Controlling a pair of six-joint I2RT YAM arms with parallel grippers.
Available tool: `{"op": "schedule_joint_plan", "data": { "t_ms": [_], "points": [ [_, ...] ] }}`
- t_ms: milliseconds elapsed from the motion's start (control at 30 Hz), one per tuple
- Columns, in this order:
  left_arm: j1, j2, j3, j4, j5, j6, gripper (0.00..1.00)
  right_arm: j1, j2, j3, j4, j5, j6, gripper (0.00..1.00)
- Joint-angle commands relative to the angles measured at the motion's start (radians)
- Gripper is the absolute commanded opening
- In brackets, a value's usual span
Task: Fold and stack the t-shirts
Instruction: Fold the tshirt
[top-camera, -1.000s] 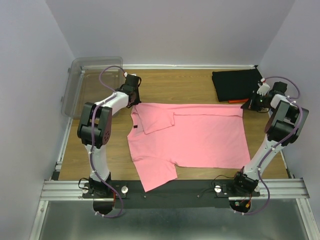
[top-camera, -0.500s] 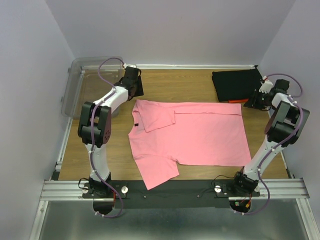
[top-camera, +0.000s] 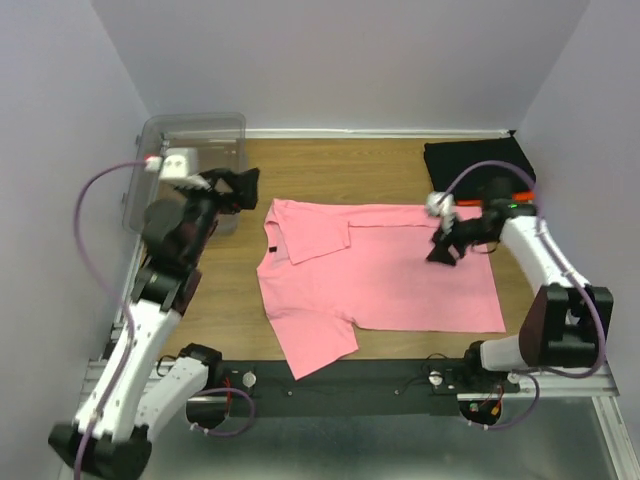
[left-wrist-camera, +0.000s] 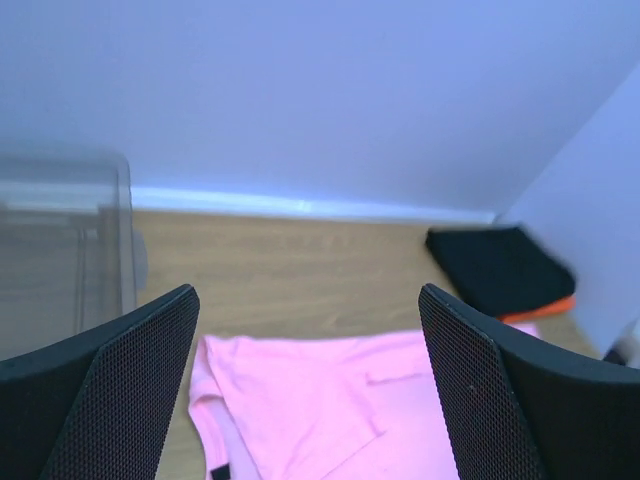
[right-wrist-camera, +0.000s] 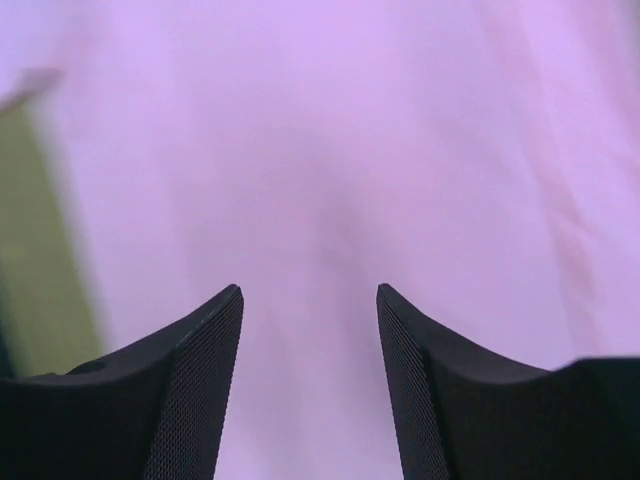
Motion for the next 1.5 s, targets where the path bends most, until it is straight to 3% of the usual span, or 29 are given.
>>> {"op": "schedule_joint_plan", "data": {
  "t_ms": [0, 33, 67, 100, 133, 167, 267, 333, 567, 800, 900, 933, 1067, 1133, 1167, 1333, 1467],
  "points": [
    [0.062, -0.188, -0.167, -0.043, 0.127, -0.071, 0.98, 0.374, -0.223, -0.226, -0.078, -0.126, -0.133, 0.67],
    [0.065, -0.26, -0.164, -0.131, 0.118, -0.071, 0.98, 0.559, -0.268, -0.25, 0.134, -0.1, 0.075, 0.71],
    [0.066, -0.295, -0.155, -0.175, 0.098, -0.069, 0.99, 0.662, -0.338, -0.272, 0.243, -0.063, 0.179, 0.72],
    [0.066, -0.323, -0.141, -0.212, 0.084, -0.071, 0.98, 0.765, -0.349, -0.301, 0.338, -0.011, 0.257, 0.72],
    [0.068, -0.354, -0.133, -0.245, 0.048, -0.071, 0.98, 0.955, -0.336, -0.294, 0.442, 0.082, 0.306, 0.72],
    [0.069, -0.406, -0.12, -0.297, 0.048, -0.078, 0.98, 1.029, -0.267, -0.269, 0.464, 0.128, 0.368, 0.72],
    [0.069, -0.509, -0.118, -0.35, 0.012, -0.091, 0.98, 1.186, -0.106, -0.163, 0.475, 0.217, 0.416, 0.72],
    [0.069, -0.564, -0.127, -0.379, 0.02, -0.111, 0.97, 1.333, 0.017, -0.134, 0.48, 0.388, 0.379, 0.72],
    [0.068, -0.682, -0.124, -0.465, -0.017, -0.114, 0.97, 1.568, 0.247, -0.074, 0.532, 0.533, 0.394, 0.7],
    [0.068, -0.757, -0.1, -0.482, 0.009, -0.099, 0.97, 1.61, 0.374, -0.027, 0.537, 0.554, 0.431, 0.57],
    [0.068, -0.762, -0.093, -0.491, 0.018, -0.073, 0.97, 1.612, 0.42, -0.021, 0.537, 0.583, 0.448, 0.44],
    [0.069, -0.767, -0.093, -0.497, 0.035, -0.044, 0.97, 1.612, 0.427, -0.031, 0.537, 0.619, 0.459, 0.3],
    [0.068, -0.771, -0.096, -0.476, 0.092, -0.008, 0.97, 1.61, 0.396, -0.056, 0.537, 0.62, 0.459, 0.15],
    [0.068, -0.765, -0.099, -0.461, 0.148, 0.01, 0.97, 1.596, 0.364, -0.062, 0.535, 0.62, 0.463, 0.13],
    [0.068, -0.753, -0.101, -0.438, 0.176, 0.032, 0.96, 1.587, 0.349, -0.06, 0.535, 0.604, 0.472, 0.04],
    [0.068, -0.653, -0.08, -0.369, 0.342, 0.098, 0.95, 1.474, 0.292, -0.044, 0.528, 0.509, 0.496, 0.01],
    [0.068, -0.554, -0.037, -0.315, 0.472, 0.228, 0.92, 1.385, 0.226, -0.057, 0.511, 0.315, 0.502, 0.01]
  ]
}}
